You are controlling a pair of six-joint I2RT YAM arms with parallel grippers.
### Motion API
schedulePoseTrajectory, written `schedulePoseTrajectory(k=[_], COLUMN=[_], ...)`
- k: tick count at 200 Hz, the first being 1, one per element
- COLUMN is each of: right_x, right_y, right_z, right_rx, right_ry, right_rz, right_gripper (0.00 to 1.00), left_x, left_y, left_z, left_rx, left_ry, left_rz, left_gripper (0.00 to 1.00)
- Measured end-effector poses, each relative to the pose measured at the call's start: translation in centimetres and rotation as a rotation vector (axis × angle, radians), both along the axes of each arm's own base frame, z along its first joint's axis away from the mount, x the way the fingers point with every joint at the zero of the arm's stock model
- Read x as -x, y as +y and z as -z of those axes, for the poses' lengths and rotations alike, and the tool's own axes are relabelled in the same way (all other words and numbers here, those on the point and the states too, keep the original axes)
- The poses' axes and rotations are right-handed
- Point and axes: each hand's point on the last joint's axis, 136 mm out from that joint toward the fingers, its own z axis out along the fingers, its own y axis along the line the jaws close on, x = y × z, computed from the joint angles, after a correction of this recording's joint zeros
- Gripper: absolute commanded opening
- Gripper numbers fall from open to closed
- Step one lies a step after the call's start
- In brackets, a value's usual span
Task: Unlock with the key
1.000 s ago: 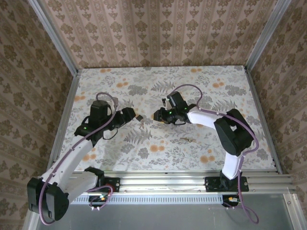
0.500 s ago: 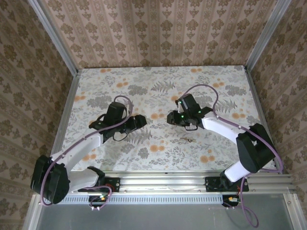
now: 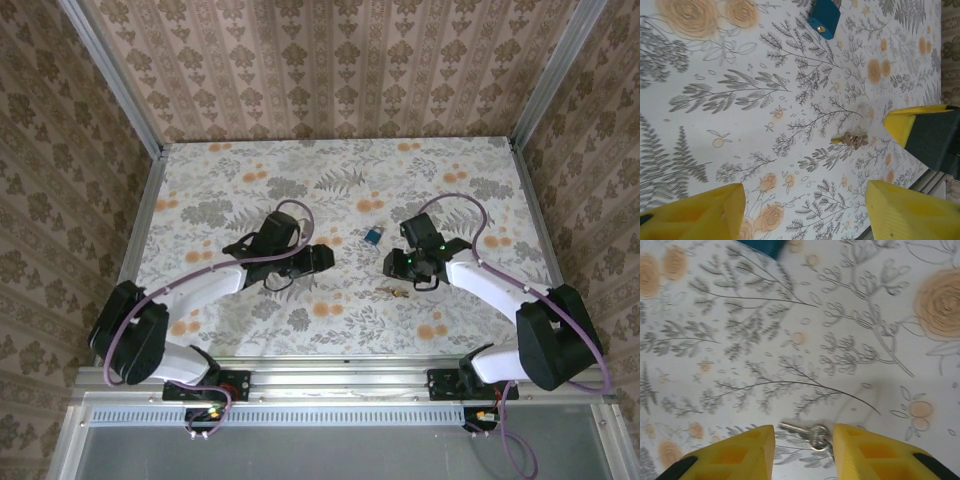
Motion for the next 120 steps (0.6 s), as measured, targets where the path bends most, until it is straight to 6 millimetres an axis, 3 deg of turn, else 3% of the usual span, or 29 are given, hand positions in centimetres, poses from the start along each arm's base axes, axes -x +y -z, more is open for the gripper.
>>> schedulePoseTrajectory(k=[66,120], right_x=[0.7,1.2], right_y=[-0.7,-0.1], right_z=[3.4,4.5], right_rx=[-0.001,-0.029], right_ry=[0.079,0.116], right_rz=[0.008,-0.011], right_gripper=[0.35,0.31], left_x=[0.4,0.1], left_y=[-1.6,-1.9], left_z=[0.3,0.0], left_rx=[0.006,0.021], left_ry=[-0.003,-0.013], left_rz=[0.035,0.03], left_gripper=[0.65,0.64])
